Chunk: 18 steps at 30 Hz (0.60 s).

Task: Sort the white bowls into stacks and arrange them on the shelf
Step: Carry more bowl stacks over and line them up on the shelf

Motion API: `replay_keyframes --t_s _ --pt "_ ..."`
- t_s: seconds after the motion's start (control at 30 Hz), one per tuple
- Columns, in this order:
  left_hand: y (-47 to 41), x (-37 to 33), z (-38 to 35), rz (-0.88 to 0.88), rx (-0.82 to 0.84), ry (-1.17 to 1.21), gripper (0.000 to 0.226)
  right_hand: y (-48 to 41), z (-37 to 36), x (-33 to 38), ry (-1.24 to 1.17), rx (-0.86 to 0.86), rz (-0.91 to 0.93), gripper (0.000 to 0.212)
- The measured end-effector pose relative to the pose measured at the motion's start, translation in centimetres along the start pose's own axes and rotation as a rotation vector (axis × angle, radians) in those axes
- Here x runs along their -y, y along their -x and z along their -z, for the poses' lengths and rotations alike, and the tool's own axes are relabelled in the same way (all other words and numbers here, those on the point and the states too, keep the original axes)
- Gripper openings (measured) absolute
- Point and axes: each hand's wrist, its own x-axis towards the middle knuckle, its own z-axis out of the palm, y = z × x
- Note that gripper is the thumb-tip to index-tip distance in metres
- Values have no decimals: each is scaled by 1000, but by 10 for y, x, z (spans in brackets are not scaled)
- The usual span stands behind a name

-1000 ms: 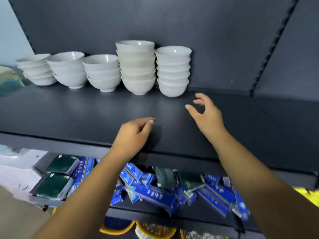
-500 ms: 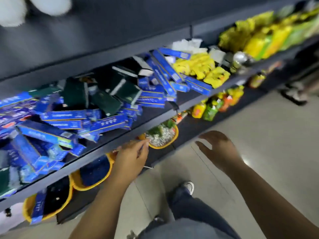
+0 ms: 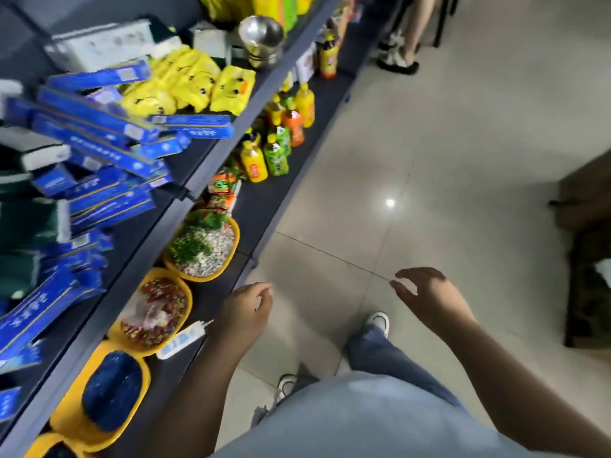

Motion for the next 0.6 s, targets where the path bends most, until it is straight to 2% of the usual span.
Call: replay_keyframes --t_s 0.23,0.6 --pt "-72 -79 -43 -12 100 -71 28 -49 35 -87 -43 25 -152 34" --pt "-183 -191 -102 -72 160 -158 28 -176 97 -149 -38 61 -149 30"
